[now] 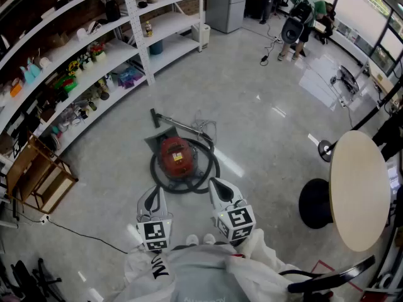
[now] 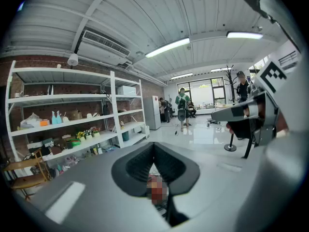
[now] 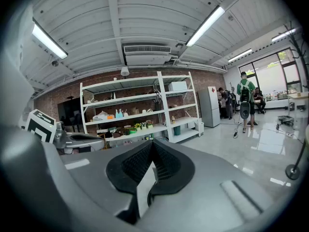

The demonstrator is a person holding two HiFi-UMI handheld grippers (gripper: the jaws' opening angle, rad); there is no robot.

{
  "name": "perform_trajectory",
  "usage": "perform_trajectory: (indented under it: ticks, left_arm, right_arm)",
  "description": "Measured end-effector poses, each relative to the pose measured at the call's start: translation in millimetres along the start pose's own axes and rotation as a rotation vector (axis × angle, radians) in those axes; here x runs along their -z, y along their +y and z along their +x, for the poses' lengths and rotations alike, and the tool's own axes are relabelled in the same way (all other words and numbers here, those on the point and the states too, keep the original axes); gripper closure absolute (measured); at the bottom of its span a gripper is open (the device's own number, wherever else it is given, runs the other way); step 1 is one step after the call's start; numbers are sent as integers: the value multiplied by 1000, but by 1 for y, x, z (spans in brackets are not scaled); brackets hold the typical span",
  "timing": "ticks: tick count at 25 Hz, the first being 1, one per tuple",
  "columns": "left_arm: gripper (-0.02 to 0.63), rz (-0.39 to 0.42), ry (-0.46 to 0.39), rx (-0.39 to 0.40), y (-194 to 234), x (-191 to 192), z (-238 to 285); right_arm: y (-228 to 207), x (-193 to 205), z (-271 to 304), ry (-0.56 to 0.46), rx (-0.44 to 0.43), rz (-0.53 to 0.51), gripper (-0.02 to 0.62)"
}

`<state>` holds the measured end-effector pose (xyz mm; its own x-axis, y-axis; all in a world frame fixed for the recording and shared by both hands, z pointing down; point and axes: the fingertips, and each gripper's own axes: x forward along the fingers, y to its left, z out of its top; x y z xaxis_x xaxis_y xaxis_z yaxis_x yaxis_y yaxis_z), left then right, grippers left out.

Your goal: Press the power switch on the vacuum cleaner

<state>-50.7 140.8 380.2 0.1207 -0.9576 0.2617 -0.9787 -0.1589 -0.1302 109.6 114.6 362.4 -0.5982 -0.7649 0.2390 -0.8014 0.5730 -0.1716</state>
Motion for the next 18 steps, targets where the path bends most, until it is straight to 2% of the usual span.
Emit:
perform_trajectory:
  ticks: [18]
  left_arm:
    - [606, 11, 23, 28, -28, 1, 13]
  right_arm:
    - [-18, 2, -9, -16, -5, 42, 595]
